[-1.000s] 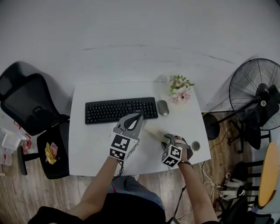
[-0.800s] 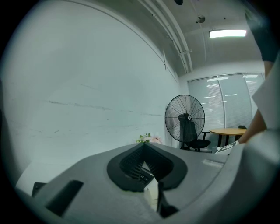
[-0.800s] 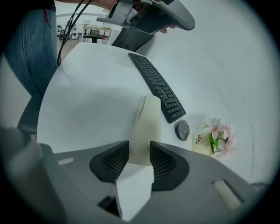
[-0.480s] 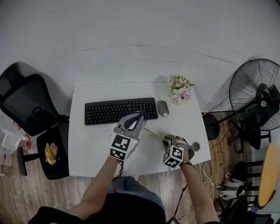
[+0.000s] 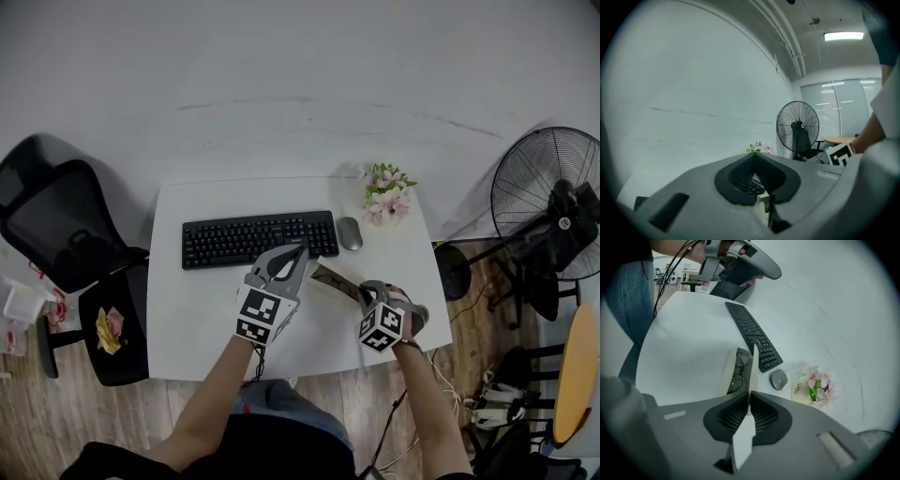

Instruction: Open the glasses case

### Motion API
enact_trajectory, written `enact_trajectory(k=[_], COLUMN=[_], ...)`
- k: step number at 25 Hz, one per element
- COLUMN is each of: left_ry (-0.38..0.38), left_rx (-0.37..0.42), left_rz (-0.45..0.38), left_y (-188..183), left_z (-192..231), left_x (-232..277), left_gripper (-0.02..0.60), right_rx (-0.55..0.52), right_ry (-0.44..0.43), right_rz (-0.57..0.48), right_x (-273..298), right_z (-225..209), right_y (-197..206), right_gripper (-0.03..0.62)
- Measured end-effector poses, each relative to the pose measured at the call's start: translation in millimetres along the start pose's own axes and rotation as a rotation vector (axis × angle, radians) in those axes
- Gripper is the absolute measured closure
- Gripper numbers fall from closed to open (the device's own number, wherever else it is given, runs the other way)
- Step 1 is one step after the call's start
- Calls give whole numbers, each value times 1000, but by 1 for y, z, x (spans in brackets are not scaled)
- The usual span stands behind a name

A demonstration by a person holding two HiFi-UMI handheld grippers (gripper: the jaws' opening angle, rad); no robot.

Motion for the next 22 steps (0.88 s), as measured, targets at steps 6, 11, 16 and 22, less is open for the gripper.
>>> enact_trajectory(k=[6, 11, 16, 22], left_ry=[-10, -25, -38, -46], left_rx=[-3, -9, -10, -8], left_rz=[4, 7, 6, 9], left_y=[0, 1, 2, 2], left_z=[5, 9, 12, 12], left_x=[-2, -5, -8, -9], left_gripper=[574, 574, 574, 574], right_rx=[-11, 3, 23, 35], right_ry=[6, -12, -24, -31], right_rz=[15, 14, 21, 26], right_x=[7, 14, 21, 28], right_z=[-15, -24, -31, -37], right_y=[2, 4, 7, 9], right_gripper=[581, 582, 579, 572])
Point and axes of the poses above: the fingertips, and each gripper's own axes: x forward along the fingers, z to its left, y out of its underside, the point moved 7 cm from there along -x, backward along the fingers, and after that the axes turned 5 degrees about y, right-handed, at the moved point
